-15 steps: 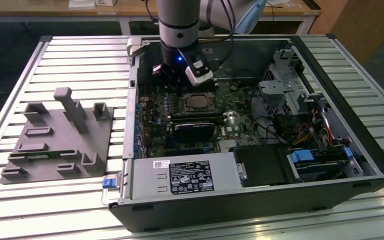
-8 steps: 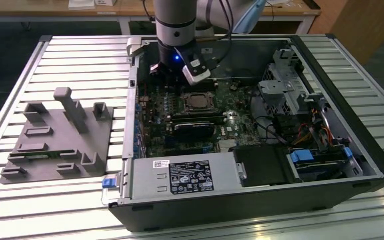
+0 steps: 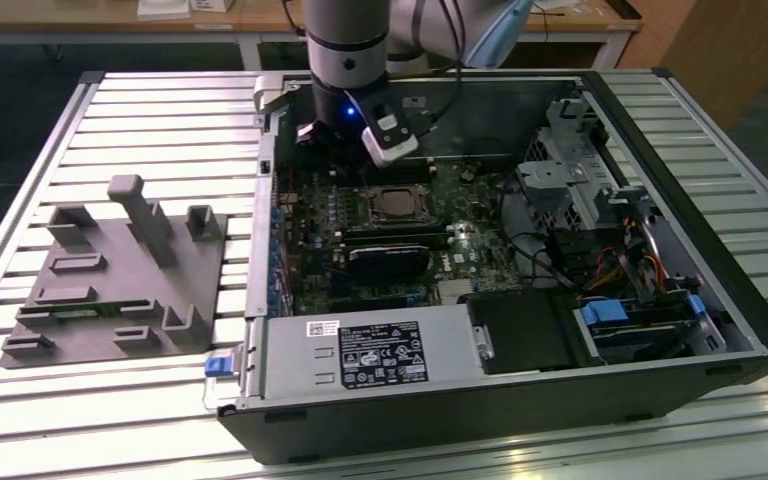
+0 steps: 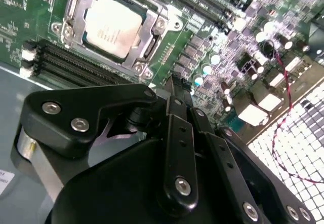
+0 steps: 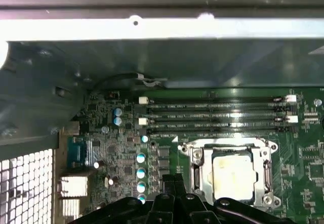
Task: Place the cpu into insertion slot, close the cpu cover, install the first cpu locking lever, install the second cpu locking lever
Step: 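Install the first cpu locking lever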
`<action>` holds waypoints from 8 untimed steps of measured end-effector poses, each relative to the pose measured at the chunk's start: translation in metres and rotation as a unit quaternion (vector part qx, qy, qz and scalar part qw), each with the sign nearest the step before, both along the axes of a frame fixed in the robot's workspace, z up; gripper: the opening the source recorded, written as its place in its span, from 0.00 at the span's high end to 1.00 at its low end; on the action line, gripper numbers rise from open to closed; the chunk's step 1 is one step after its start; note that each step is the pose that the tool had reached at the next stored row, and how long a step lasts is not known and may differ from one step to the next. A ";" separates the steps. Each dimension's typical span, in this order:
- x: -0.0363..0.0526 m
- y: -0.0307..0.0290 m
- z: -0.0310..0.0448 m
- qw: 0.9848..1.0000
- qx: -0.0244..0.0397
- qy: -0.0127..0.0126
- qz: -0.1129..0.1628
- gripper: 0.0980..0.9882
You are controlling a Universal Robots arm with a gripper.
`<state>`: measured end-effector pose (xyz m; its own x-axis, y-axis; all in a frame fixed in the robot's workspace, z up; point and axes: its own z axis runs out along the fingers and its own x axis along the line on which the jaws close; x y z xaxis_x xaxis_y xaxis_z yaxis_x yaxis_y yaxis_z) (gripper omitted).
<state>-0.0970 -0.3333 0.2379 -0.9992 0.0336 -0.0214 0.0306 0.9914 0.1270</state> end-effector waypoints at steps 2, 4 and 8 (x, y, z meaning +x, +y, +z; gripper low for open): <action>-0.0009 0.0000 0.0000 1.000 0.015 0.000 0.000 0.99; -0.0019 0.0000 0.0000 1.000 0.028 0.000 0.000 0.99; -0.0043 0.0000 0.0000 0.999 0.054 0.000 0.000 0.99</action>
